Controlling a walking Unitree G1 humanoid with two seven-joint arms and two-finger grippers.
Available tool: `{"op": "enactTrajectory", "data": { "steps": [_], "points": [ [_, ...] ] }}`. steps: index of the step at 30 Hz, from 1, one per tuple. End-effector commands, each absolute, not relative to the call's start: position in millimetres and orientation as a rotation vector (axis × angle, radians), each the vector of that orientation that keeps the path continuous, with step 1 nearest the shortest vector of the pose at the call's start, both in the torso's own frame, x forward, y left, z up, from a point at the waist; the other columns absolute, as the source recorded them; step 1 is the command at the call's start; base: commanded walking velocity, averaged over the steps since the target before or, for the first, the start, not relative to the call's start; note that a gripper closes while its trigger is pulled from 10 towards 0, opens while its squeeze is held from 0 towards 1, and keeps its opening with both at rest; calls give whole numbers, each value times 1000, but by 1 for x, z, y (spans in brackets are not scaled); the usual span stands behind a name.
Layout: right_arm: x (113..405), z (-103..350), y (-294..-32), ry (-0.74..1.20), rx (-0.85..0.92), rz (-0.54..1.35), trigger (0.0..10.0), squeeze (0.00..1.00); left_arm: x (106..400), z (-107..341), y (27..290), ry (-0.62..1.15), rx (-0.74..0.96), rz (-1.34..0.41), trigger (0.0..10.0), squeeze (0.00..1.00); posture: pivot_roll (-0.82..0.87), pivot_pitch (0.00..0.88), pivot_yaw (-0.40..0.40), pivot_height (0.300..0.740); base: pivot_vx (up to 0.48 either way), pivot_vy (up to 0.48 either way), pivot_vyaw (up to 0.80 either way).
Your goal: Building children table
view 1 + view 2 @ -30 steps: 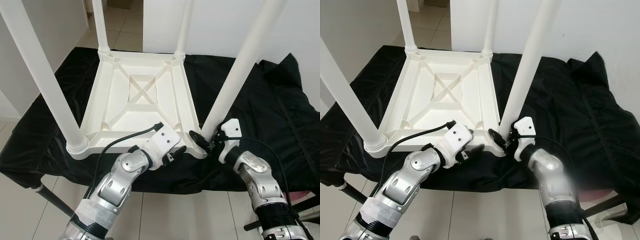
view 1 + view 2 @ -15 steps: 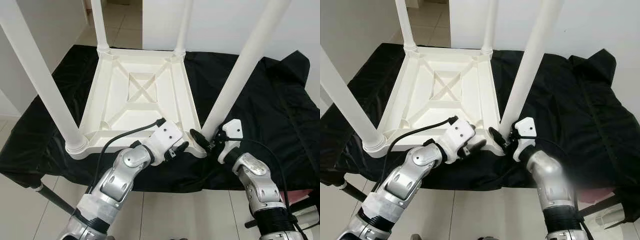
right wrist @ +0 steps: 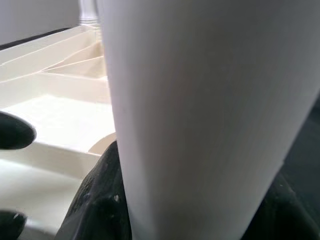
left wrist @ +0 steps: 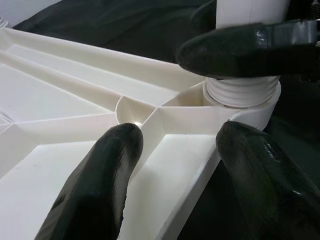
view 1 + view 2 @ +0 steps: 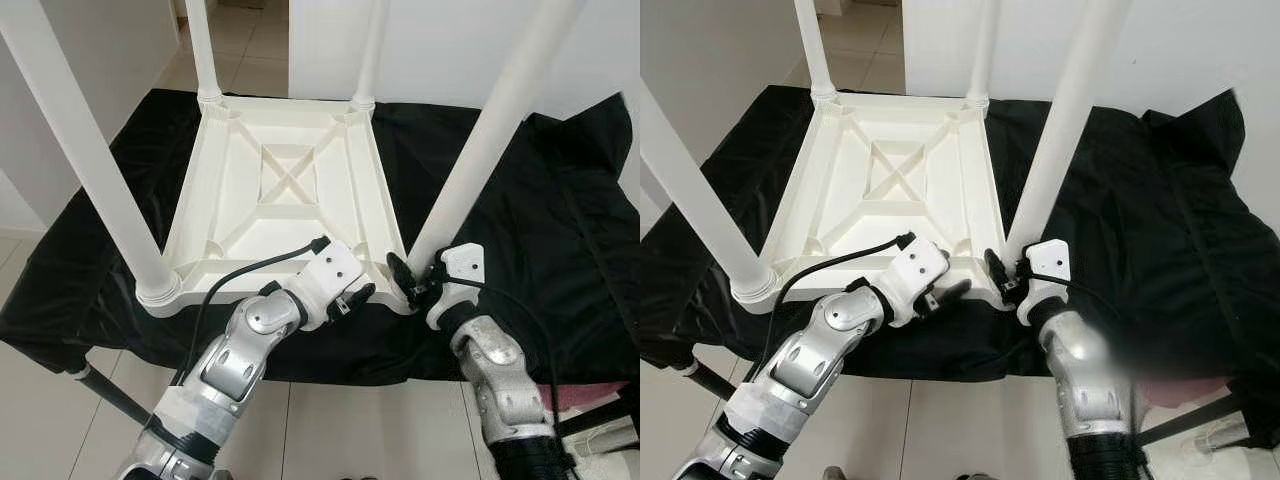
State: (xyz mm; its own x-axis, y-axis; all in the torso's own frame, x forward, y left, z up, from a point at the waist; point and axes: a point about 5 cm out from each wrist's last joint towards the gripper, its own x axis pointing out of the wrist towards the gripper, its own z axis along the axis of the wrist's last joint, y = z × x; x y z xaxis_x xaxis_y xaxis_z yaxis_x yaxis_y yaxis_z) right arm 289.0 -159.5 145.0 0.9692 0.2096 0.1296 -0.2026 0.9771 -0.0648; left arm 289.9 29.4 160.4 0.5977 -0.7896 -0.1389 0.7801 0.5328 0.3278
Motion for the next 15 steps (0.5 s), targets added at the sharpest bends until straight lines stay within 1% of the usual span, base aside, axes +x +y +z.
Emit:
{"op": "enactTrajectory", "data": {
  "steps": [1,2,3,4,5,7,10,12,15],
  "points": [
    [284,139,-169,-101,-46,73,10000,0,289,160,30,-29,366,-955,10000,0,-47,106,-17,740,0,0,0],
    [281,137,-165,-94,-29,5,10000,0,289,162,32,-33,340,-963,10000,0,-51,108,-15,740,0,0,0],
    [281,137,-165,-94,-29,5,10000,0,289,162,32,-33,340,-963,10000,0,-51,108,-15,740,0,0,0],
    [278,134,-160,-83,-19,-71,10000,0,290,162,35,-37,331,-971,10000,0,-57,113,-11,740,0,0,0],
    [278,134,-160,-83,-19,-71,10000,0,290,162,35,-37,331,-971,10000,0,-57,113,-11,740,0,0,0],
    [273,128,-148,-61,10,-159,10000,0,288,163,37,-41,309,-1007,10000,0,-58,112,-6,740,0,0,0],
    [272,126,-142,-48,14,-177,10000,0,285,166,37,-57,297,-1037,10000,0,-54,120,-9,740,0,0,0],
    [272,127,-133,-47,12,-142,10000,0,277,171,36,-77,257,-1115,10000,0,-67,131,-16,740,0,0,0],
    [272,130,-135,-57,14,-129,10000,0,270,169,36,-73,246,-1159,10000,0,-74,126,-11,740,0,0,0]
  ]
}}
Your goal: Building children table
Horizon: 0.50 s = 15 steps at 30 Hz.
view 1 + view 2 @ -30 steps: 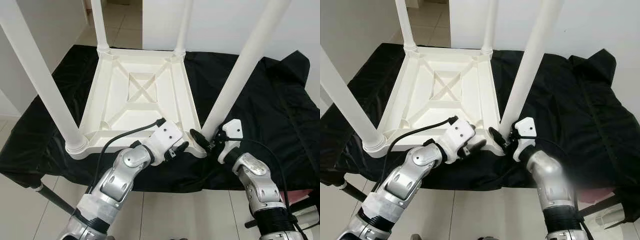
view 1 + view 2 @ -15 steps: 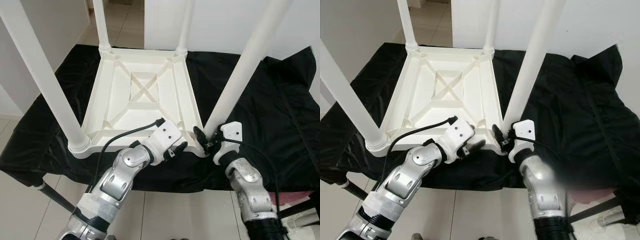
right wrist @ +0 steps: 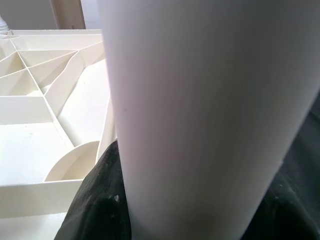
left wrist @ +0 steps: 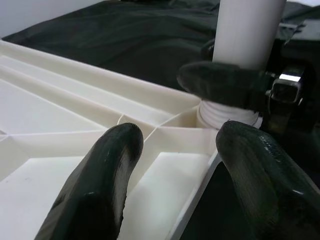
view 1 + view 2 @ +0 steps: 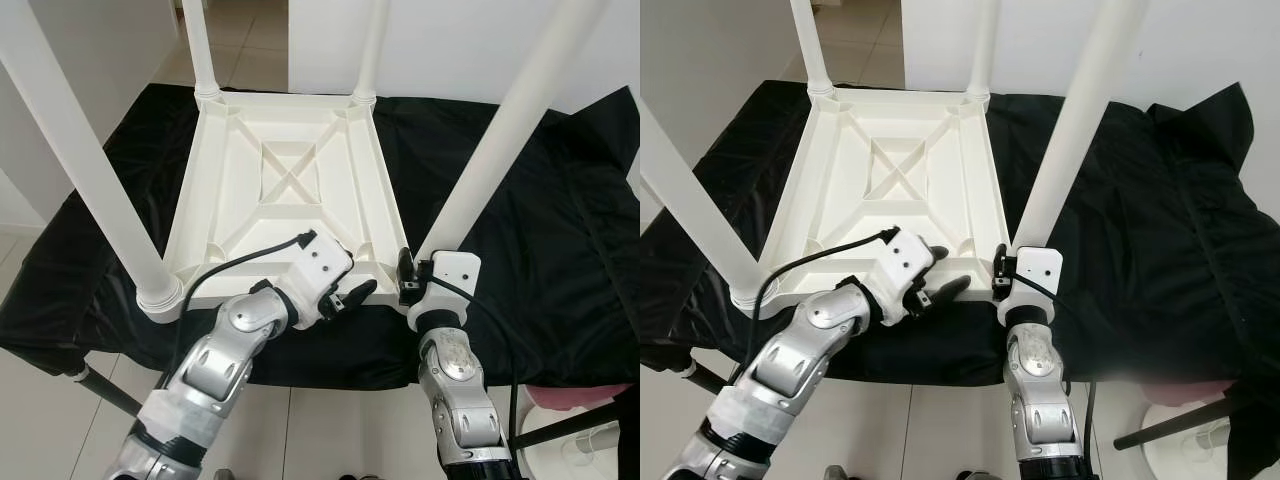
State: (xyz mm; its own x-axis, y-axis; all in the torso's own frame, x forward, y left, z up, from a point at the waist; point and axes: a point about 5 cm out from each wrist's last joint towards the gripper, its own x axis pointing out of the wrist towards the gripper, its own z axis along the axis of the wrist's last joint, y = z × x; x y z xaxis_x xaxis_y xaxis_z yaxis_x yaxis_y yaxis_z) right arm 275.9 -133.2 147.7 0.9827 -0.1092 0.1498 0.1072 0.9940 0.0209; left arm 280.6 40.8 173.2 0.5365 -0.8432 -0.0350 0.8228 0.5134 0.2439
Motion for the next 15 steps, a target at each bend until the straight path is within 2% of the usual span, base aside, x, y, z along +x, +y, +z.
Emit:
{"op": "enactTrajectory", "data": {
  "steps": [1,2,3,8,9,10,11,12,13,15],
  "points": [
    [272,130,-135,-57,14,-129,10000,0,270,169,36,-73,246,-1159,10000,0,-74,126,-11,740,0,0,0],
    [272,130,-136,-62,8,-119,10000,71,270,168,34,-64,236,-1153,10000,0,-69,136,-20,740,0,0,0],
    [272,131,-136,-70,18,-91,10000,1000,268,167,32,-59,233,-1158,10000,0,-68,137,-23,740,0,0,0],
    [270,135,-133,-85,23,-64,10000,1000,266,166,30,-59,227,-1170,10000,0,-67,138,-28,740,0,0,0],
    [269,136,-134,-93,19,-65,10000,1000,265,166,30,-50,211,-1178,10000,137,-64,136,-37,740,0,0,0],
    [269,136,-134,-93,19,-65,10000,1000,265,166,30,-50,211,-1178,10000,137,-64,136,-37,740,0,0,0],
    [268,137,-136,-106,8,-45,10000,1000,265,164,30,-36,202,-1179,10000,1000,-62,135,-41,740,0,0,0],
    [266,137,-140,-111,-4,-11,10000,1000,263,162,31,-24,200,-1187,10000,1000,-65,135,-42,740,0,0,0],
    [265,137,-144,-112,-7,29,10000,0,261,160,31,-6,186,-1200,10000,1000,-68,135,-42,740,0,0,0],
    [264,137,-147,-111,-8,56,10000,0,259,159,32,6,177,-1207,10000,1000,-68,135,-42,740,0,0,0]
  ]
}}
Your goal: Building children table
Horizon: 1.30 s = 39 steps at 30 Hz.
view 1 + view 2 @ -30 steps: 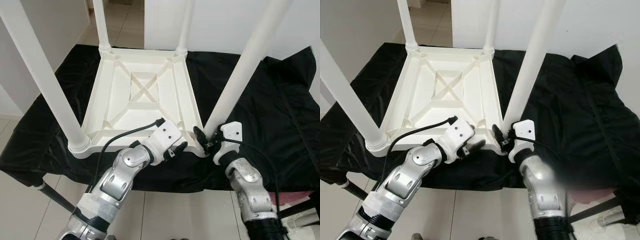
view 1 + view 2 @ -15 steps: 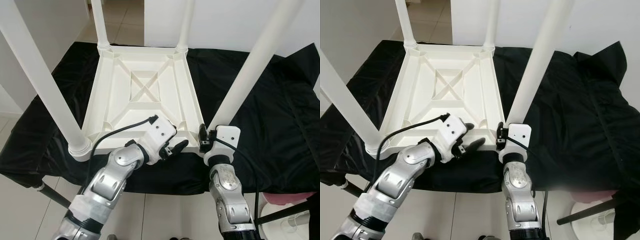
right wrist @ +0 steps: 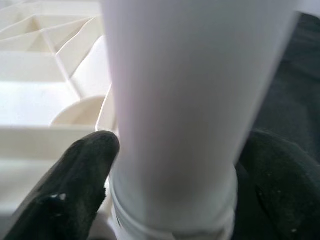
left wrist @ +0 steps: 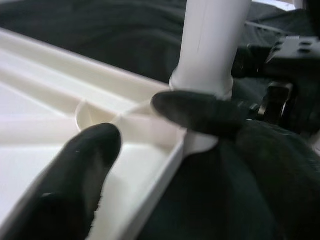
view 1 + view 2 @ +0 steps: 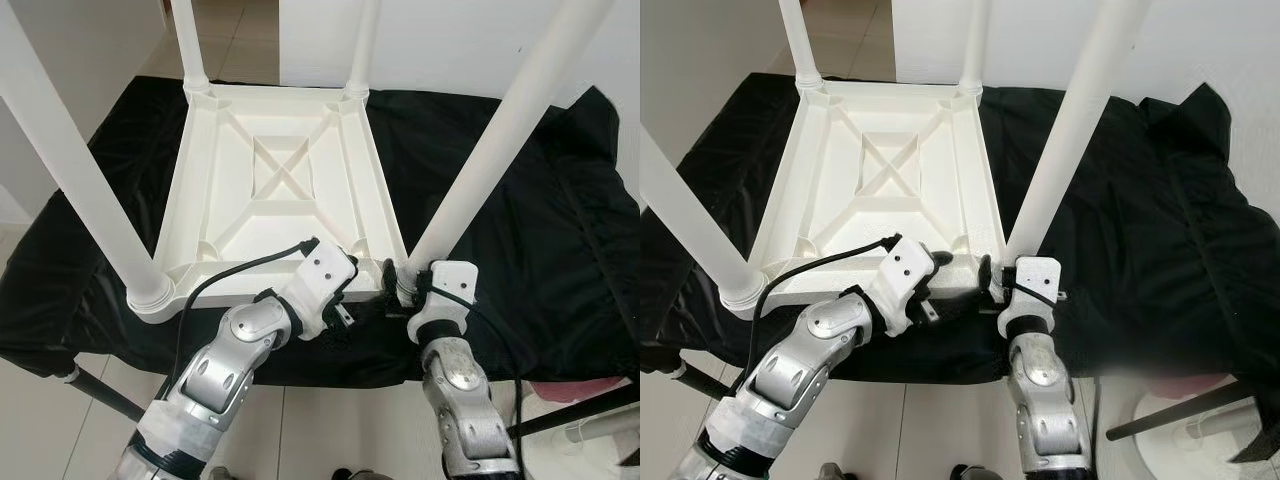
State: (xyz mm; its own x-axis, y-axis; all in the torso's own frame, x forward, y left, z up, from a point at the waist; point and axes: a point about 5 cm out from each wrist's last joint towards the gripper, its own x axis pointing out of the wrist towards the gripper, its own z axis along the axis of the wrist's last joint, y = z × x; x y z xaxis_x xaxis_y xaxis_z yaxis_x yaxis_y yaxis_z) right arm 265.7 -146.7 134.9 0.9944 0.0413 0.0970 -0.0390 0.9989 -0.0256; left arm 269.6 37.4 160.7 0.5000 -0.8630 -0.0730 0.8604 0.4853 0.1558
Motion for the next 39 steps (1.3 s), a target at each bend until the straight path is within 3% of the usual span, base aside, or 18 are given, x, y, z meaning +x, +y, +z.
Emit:
{"op": "enactTrajectory", "data": {
  "steps": [1,2,3,4,5,8,12,16,17,18,23,24,28,30,31,32,33,39],
  "points": [
    [264,137,-147,-111,-8,56,10000,0,259,159,32,6,177,-1207,10000,1000,-68,135,-42,740,0,0,0],
    [264,138,-151,-120,-14,80,10000,0,258,158,32,3,190,-1207,10000,1000,-69,134,-43,740,0,0,0],
    [265,141,-158,-128,-19,113,10000,0,260,158,31,-9,232,-1181,10000,627,-66,129,-43,740,0,0,0],
    [265,141,-158,-128,-19,113,10000,0,260,158,31,-9,232,-1181,10000,627,-66,129,-43,740,0,0,0],
    [267,143,-166,-138,-44,154,10000,0,260,159,31,-29,265,-1170,10000,0,-64,127,-43,740,0,0,0],
    [267,143,-166,-138,-44,154,10000,0,260,159,31,-29,265,-1170,10000,0,-64,127,-43,740,0,0,0],
    [282,153,-184,-155,-142,320,10000,0,257,160,32,-42,274,-1162,10000,0,-63,116,-43,740,0,0,0],
    [289,157,-185,-150,-154,390,10000,0,255,160,32,-35,266,-1172,10000,0,-50,110,-44,740,0,0,0],
    [292,158,-182,-147,-158,424,10000,0,253,159,33,-32,269,-1182,3569,0,-43,104,-42,740,0,0,0],
    [294,158,-179,-145,-162,457,10000,0,253,158,34,-27,262,-1183,0,0,-40,103,-42,740,0,0,0],
    [298,159,-175,-139,-172,508,10000,0,251,159,35,-28,260,-1186,0,0,-34,98,-43,740,0,0,0],
    [300,157,-173,-120,-190,560,10000,0,252,157,34,-22,295,-1173,10000,0,-29,95,-42,740,0,0,0],
    [301,155,-173,-106,-201,600,10000,0,253,156,33,-19,324,-1164,10000,0,-29,95,-42,740,0,0,0],
    [303,154,-174,-90,-223,631,9490,0,254,156,33,-24,335,-1154,10000,0,-24,90,-43,740,0,0,0],
    [307,153,-176,-81,-247,659,4588,0,255,156,33,-20,336,-1142,10000,0,-23,87,-44,740,0,0,0],
    [307,153,-176,-81,-247,659,4588,0,255,156,33,-20,336,-1142,10000,0,-23,87,-44,740,0,0,0],
    [312,155,-180,-79,-264,665,0,0,257,155,33,-18,340,-1121,10000,0,-23,85,-45,740,0,0,0],
    [318,156,-187,-75,-283,664,0,0,260,155,33,-18,348,-1084,10000,0,-20,83,-52,740,0,0,0]
  ]
}}
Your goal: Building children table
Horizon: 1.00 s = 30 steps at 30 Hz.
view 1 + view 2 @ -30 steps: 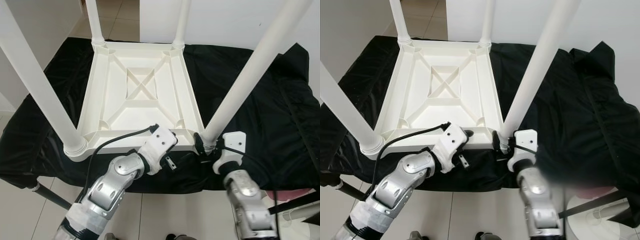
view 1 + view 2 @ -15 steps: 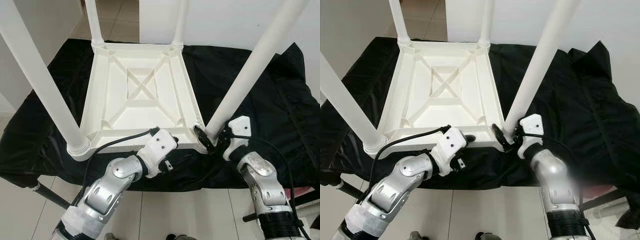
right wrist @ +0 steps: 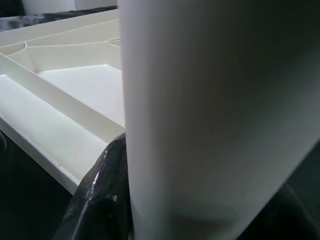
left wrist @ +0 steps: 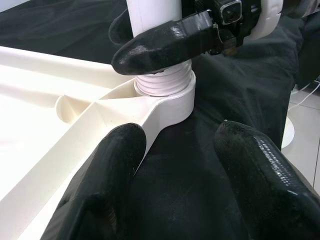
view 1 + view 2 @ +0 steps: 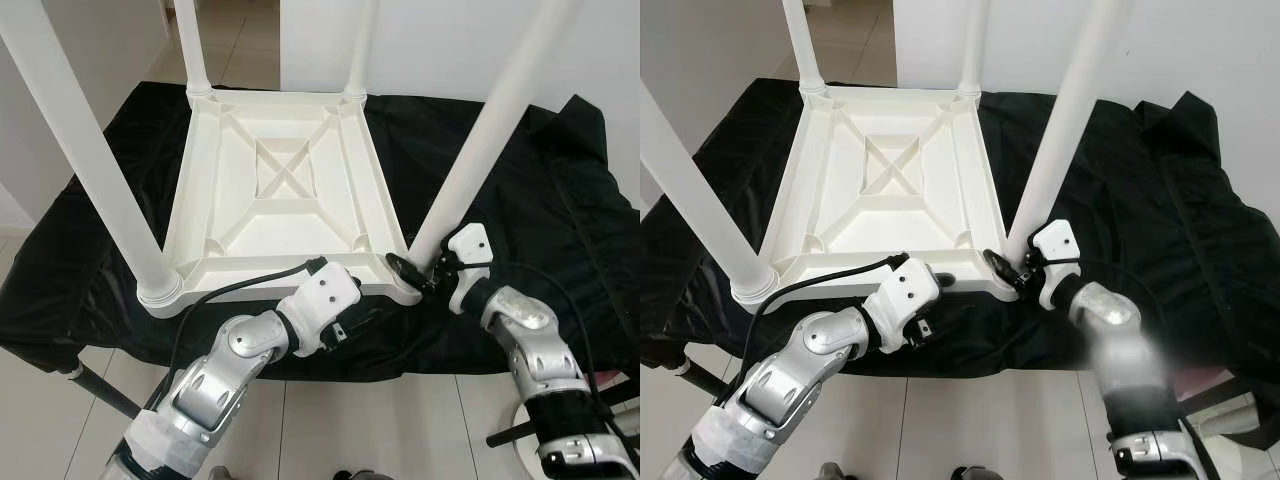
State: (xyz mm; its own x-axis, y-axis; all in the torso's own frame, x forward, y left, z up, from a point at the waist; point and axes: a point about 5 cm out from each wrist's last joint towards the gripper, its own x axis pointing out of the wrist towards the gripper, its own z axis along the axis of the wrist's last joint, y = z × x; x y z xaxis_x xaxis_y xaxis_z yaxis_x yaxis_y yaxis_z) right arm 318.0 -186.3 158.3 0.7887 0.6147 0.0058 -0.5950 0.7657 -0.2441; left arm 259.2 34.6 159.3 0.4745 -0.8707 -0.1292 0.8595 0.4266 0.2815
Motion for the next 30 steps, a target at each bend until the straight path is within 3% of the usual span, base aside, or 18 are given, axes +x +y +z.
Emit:
{"op": "enactTrajectory", "data": {
  "steps": [1,5,7,13,14,23,24,26,28,30],
  "points": [
    [318,153,-188,-68,-253,652,0,0,260,156,32,-21,349,-1081,10000,0,-18,83,-56,740,0,0,0],
    [315,149,-187,-61,-225,649,0,0,261,157,31,-16,337,-1069,10000,0,-16,88,-59,740,0,0,0],
    [312,147,-184,-55,-146,628,10000,0,262,159,30,-28,324,-1052,10000,0,-23,90,-63,740,0,0,0],
    [307,145,-176,-74,-64,585,10000,0,265,160,29,-39,327,-1021,10000,0,-29,90,-59,740,0,0,0],
    [304,142,-171,-82,-29,500,10000,0,269,162,29,-48,324,-998,10000,0,-26,92,-56,740,0,0,0],
    [304,141,-170,-85,-11,473,10000,0,270,163,29,-54,325,-991,10000,0,-25,92,-55,740,0,0,0],
    [300,141,-161,-104,25,366,10000,0,271,164,31,-60,325,-981,10000,0,-22,103,-50,740,0,0,0],
    [300,141,-161,-104,25,366,10000,0,271,164,31,-60,325,-981,10000,0,-22,103,-50,740,0,0,0],
    [292,139,-139,-100,83,160,10000,0,270,164,34,-65,320,-972,10000,0,-22,110,-55,740,0,0,0],
    [289,137,-133,-86,102,85,10000,0,270,164,34,-67,320,-968,10000,0,-22,111,-57,740,0,0,0]
  ]
}}
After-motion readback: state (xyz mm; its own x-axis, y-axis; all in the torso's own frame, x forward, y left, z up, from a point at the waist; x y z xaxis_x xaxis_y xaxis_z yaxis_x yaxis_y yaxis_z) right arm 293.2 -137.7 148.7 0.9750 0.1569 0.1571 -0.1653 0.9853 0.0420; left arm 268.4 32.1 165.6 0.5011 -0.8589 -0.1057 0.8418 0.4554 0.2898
